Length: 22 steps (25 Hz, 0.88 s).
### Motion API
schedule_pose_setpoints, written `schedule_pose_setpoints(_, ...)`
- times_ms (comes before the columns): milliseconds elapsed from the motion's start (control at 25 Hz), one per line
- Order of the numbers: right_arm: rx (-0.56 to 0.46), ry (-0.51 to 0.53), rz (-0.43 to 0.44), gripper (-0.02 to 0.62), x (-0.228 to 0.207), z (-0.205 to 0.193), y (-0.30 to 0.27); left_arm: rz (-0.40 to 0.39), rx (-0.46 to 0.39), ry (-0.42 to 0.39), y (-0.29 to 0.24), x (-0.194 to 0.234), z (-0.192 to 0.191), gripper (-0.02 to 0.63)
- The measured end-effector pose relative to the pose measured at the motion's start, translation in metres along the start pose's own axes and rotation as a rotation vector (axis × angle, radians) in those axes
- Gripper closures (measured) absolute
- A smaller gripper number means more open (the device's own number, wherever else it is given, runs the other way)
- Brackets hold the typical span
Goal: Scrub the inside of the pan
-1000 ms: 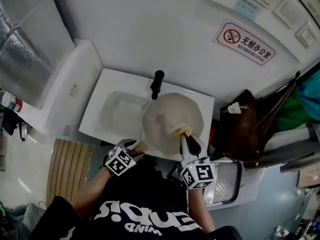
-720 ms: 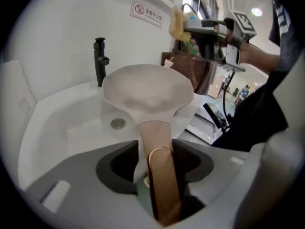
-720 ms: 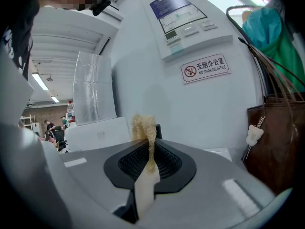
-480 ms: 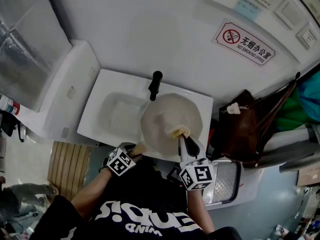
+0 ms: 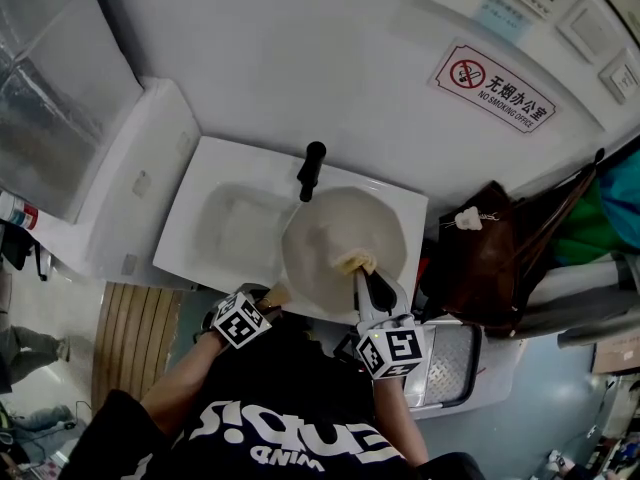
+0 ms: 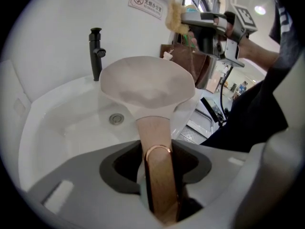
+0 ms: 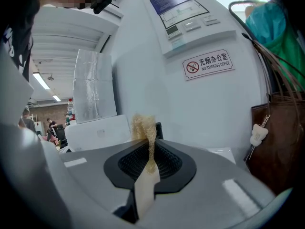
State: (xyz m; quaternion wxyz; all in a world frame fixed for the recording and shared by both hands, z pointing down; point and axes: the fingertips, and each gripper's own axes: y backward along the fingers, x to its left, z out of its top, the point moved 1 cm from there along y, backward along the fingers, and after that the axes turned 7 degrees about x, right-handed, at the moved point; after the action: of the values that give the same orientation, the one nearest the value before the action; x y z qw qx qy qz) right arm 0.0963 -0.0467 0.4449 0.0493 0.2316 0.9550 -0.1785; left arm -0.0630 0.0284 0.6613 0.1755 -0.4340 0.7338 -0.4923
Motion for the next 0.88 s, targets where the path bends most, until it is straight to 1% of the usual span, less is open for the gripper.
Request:
schedule_pose_setpoints(240,0.016,0.008,0.003,0.557,-0.006,-0.002,-0.004,-0.033,0.026,-0.014,0.005,0.002,0.002,0.428)
schedule_pose_setpoints(360,0.042,0.049,0.016,0.557,-0.003,-0.007,-0.010,-0.042,0.037,-0.032,0.013,0.005,0.005,0.428)
schedule_pose_setpoints(520,0.114,0.139,0.049,0.557,0.002,-0.024,-0.022,-0.064,0.062,-0.059,0.025,0.010,0.011,0.428)
schedule_pose_setpoints(680,0.184,0.167,0.097,0.555,0.007,-0.041,-0.033,-0.085,0.097,-0.083,0.034,0.015,0.015,0.428)
schedule_pose_setpoints(880,0.267,0.228,0.161,0.557,0.021,-0.059,-0.049,-0.092,0.124,-0.086,0.046,0.020,0.021,0.428)
